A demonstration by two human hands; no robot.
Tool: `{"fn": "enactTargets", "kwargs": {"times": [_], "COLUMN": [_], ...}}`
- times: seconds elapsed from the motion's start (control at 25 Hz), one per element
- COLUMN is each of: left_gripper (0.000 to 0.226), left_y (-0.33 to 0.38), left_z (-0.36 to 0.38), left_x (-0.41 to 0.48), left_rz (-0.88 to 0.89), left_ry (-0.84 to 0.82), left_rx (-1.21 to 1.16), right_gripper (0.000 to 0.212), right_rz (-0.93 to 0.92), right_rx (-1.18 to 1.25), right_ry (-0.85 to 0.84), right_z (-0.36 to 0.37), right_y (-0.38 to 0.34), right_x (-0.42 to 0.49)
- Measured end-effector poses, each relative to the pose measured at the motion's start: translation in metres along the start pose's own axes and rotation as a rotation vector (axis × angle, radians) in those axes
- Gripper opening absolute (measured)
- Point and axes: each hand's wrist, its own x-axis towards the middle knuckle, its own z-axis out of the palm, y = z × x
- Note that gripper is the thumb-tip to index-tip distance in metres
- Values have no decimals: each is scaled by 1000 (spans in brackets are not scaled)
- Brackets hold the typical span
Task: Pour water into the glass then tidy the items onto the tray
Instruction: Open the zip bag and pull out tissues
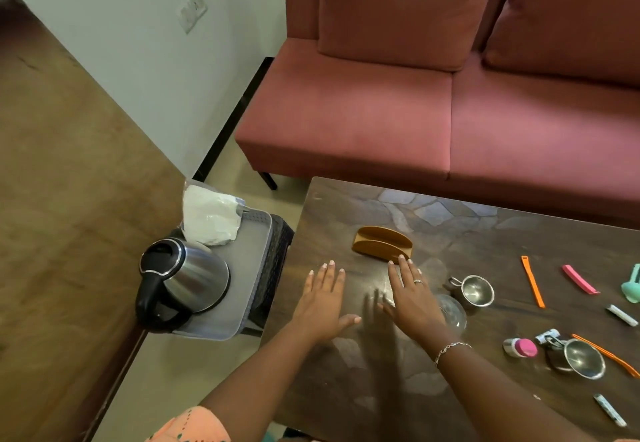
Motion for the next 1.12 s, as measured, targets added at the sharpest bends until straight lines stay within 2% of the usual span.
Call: {"fn": "enactTargets", "kwargs": {"times": [0.24,0.48,0.72,0.84,0.92,1.04,1.08,1.12], "left_gripper": [90,90,88,86,84,81,80,79], "left_y": [-83,-174,-256,-288,-310,-335,-338,-341], "left_z": [-10,-36,-70,-91,-99,-100,-98,-97], "left_x": [0,5,21,31,37,43,43,44], "left_rz": [-45,-167,-274,-318,-355,-408,-422,-433], "left_ry": [41,113,199,252,291,300,301,306], "left_rx": [-26,-108,-248,-384,-462,-566,-593,-615], "right_gripper": [77,76,66,53,40,23,21,28], "right_rz": [-35,-106,-214,-140,-25,117,156,198], "right_rx": [9,69,252,350,534,748,801,866], "right_ry": [16,-4,-94,-210,-270,-253,-236,-234], "right_z": [1,-1,-7,-4,0,13,16,19], "right_y": [-72,-146,-215,-242,-257,-268,-270,-271], "right_x": [43,100,179,225,254,288,297,305]}}
